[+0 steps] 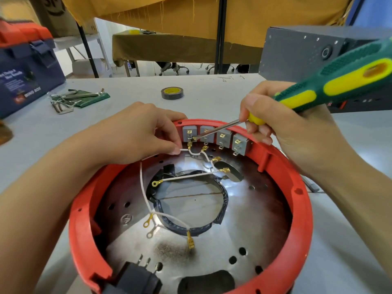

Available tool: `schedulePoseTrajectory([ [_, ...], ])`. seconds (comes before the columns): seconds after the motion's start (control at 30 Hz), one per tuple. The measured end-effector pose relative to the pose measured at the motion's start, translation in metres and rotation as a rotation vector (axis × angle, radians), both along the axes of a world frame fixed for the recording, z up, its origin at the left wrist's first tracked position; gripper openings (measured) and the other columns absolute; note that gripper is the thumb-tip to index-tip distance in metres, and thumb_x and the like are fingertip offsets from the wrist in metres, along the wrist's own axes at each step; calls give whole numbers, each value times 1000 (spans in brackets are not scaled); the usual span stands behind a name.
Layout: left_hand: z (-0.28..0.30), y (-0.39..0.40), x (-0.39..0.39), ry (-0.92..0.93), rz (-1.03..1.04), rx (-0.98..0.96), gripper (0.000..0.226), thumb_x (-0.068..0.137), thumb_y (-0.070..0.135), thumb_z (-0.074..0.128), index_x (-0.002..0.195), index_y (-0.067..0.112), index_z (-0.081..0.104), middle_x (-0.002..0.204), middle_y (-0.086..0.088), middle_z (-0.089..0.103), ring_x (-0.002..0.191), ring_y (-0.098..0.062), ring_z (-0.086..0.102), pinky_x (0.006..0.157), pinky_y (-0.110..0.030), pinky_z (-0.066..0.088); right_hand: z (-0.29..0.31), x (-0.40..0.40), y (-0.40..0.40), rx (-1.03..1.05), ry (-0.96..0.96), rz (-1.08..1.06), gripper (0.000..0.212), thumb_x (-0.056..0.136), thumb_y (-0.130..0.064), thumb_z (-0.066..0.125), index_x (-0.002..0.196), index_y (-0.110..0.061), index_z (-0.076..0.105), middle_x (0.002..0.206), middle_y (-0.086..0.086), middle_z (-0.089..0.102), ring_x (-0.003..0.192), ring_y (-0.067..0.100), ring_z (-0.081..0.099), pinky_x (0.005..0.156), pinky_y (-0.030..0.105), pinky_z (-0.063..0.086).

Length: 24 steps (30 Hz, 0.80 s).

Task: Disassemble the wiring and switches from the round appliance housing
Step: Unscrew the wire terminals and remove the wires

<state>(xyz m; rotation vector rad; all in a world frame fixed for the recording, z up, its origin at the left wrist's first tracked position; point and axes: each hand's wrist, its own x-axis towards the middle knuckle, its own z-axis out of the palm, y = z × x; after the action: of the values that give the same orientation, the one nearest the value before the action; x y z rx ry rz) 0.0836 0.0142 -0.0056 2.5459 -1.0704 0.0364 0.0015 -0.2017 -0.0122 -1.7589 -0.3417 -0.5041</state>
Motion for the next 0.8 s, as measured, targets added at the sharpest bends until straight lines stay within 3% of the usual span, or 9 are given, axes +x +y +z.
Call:
schedulePoseTrajectory([
  [0.2,-2,1,3,-14,0,0,8,73,25,74,73,32,76,137,14,51,105,17,39,80,9,23,3,-7,0,-196,-30,-27,24,85,-21,55,64,-12,60,57,8,54,46,6,46,50,19,39],
  [0.43,-2,1,3,-14,-7,-2,7,73,24,74,74,31,76,139,13,50,105,19,38,81,8,24,-4,2,6,121,35,-46,24,80,-15,52,57,-9,57,49,6,46,41,13,33,39,20,31],
  [0.8,-3,1,5,-19,-15,-2,11,74,21,75,72,31,75,138,11,51,105,21,35,80,9,24,-7,12,4,283,61,-33,31,79,-15,52,49,-16,60,44,4,45,37,13,29,38,18,28],
])
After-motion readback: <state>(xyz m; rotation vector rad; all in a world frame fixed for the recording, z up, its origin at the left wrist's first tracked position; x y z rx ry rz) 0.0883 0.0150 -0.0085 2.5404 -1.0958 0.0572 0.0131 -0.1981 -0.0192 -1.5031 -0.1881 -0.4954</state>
